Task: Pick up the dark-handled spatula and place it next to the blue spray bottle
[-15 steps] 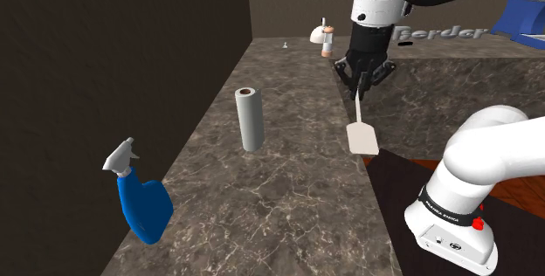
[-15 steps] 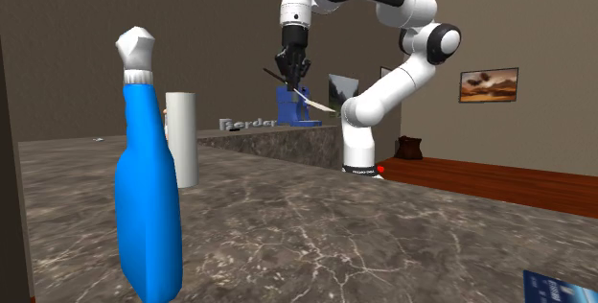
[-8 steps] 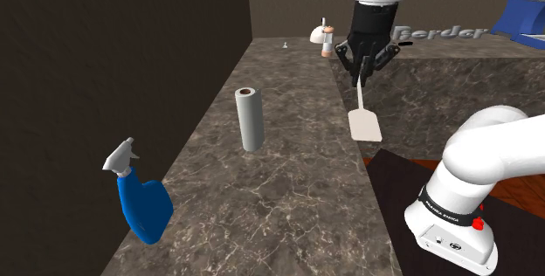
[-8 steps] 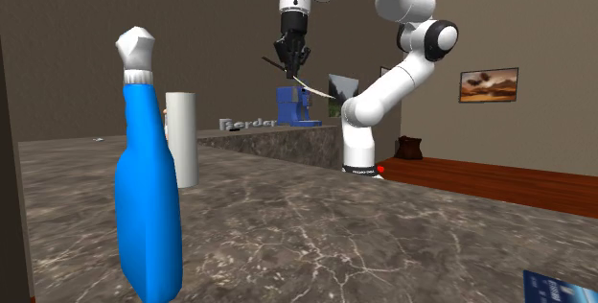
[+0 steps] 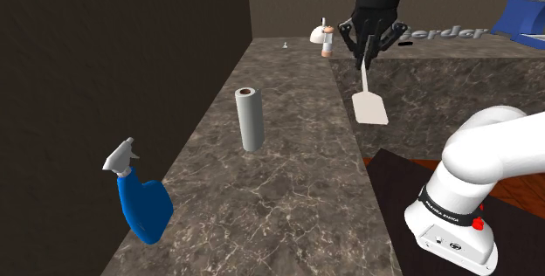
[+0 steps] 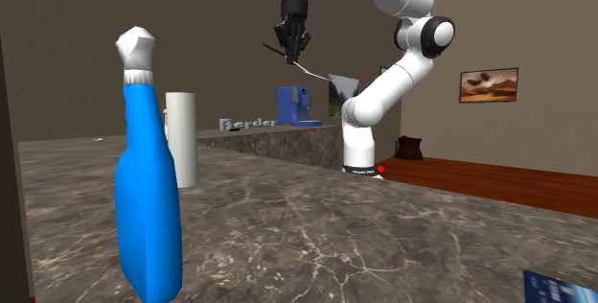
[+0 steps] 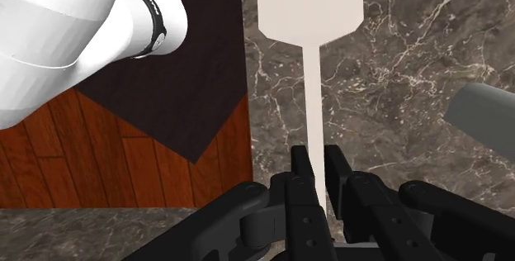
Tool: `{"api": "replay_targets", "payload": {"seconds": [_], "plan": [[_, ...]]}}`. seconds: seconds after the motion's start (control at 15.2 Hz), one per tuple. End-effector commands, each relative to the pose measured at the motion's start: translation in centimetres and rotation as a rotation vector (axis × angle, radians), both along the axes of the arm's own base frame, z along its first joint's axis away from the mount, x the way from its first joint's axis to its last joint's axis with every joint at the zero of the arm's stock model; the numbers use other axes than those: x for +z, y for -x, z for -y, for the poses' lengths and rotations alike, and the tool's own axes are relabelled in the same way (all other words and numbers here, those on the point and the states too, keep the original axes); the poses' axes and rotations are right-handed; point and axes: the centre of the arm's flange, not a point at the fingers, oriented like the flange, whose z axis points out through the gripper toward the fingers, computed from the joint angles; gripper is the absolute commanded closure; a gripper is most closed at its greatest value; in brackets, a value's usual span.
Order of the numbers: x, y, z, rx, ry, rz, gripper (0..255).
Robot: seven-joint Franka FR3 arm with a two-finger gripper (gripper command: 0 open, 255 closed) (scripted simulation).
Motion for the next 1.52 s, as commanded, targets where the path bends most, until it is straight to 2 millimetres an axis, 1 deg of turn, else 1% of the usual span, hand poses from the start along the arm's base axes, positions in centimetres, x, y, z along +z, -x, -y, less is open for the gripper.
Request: {"api": "replay_targets", "payload": {"seconds": [0.0, 1.45], "plan": [[1.0, 0.0, 0.0, 0.0, 0.0, 0.0, 255], [1.0, -17.2, -23.1, 0.0, 0.0, 0.0, 255]]}}
